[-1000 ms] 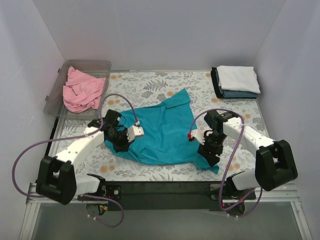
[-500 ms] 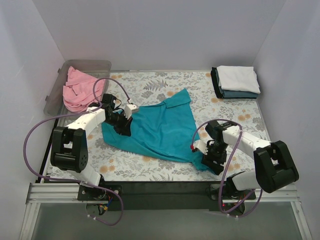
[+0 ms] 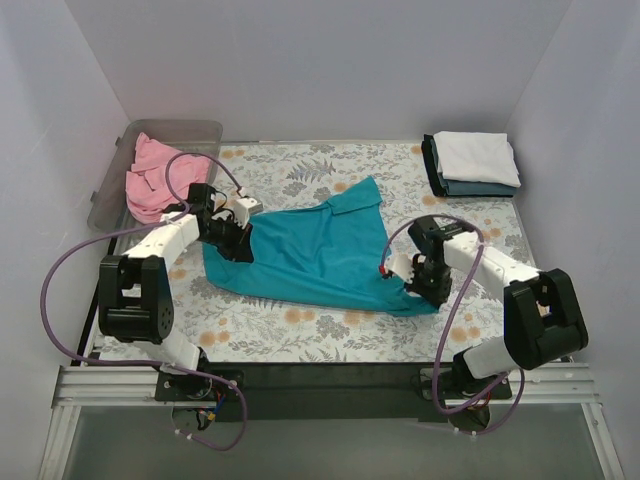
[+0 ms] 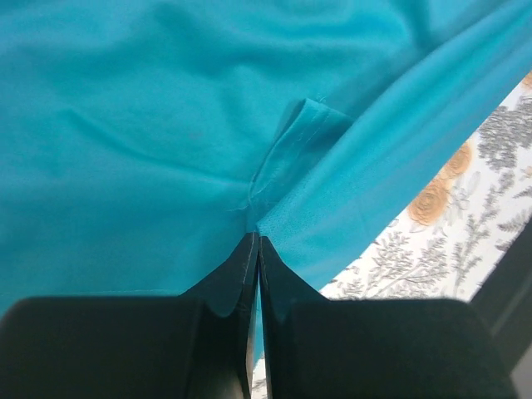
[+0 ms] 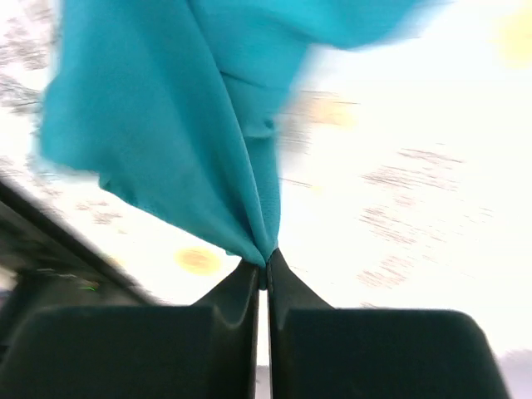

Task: Fold and stack the t-shirts
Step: Flatten the tshirt out

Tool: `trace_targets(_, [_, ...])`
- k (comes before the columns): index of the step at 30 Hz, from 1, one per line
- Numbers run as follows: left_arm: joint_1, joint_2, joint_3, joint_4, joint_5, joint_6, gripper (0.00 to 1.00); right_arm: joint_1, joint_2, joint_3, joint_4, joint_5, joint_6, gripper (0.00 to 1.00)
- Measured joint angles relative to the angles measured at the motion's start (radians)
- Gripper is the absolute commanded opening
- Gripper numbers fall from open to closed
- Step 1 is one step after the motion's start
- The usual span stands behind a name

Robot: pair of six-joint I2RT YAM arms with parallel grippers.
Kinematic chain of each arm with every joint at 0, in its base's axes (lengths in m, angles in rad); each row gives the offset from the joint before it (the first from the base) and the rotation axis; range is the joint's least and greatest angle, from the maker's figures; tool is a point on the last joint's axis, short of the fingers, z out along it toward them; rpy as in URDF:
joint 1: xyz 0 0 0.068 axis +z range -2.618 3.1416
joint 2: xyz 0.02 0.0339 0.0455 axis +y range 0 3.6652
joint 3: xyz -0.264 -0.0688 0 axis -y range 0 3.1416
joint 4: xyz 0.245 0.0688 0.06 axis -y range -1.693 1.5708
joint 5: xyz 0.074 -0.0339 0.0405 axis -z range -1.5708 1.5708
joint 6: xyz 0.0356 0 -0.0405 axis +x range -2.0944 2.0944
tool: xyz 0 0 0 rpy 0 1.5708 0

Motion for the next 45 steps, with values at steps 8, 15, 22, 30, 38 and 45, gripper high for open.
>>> trace_targets(8, [0.006,0.023,0.061,0.050,-0.038,-0.009,0.00,0.051,0.121,0.386,-0.019,0.185,-0.096,0.10])
trace_targets(15, [0.029,0.126,0.092,0.092,-0.064,-0.056,0.00,0.047,0.417,0.727,-0.020,0.091,-0.033,0.56])
trace_targets(22, [0.051,0.113,0.047,0.090,-0.063,-0.074,0.00,-0.223,0.320,0.719,-0.016,-0.230,0.225,0.47])
trace_targets(30, [0.051,0.093,0.023,0.107,-0.058,-0.091,0.00,-0.428,0.298,0.576,-0.010,-0.499,0.533,0.62])
trace_targets(38, [0.051,0.051,-0.013,0.112,-0.058,-0.092,0.00,-0.336,0.345,0.579,0.091,-0.573,0.708,0.61])
trace_targets(45, [0.051,0.031,-0.042,0.119,-0.058,-0.092,0.00,-0.283,0.457,0.615,0.121,-0.565,0.751,0.51])
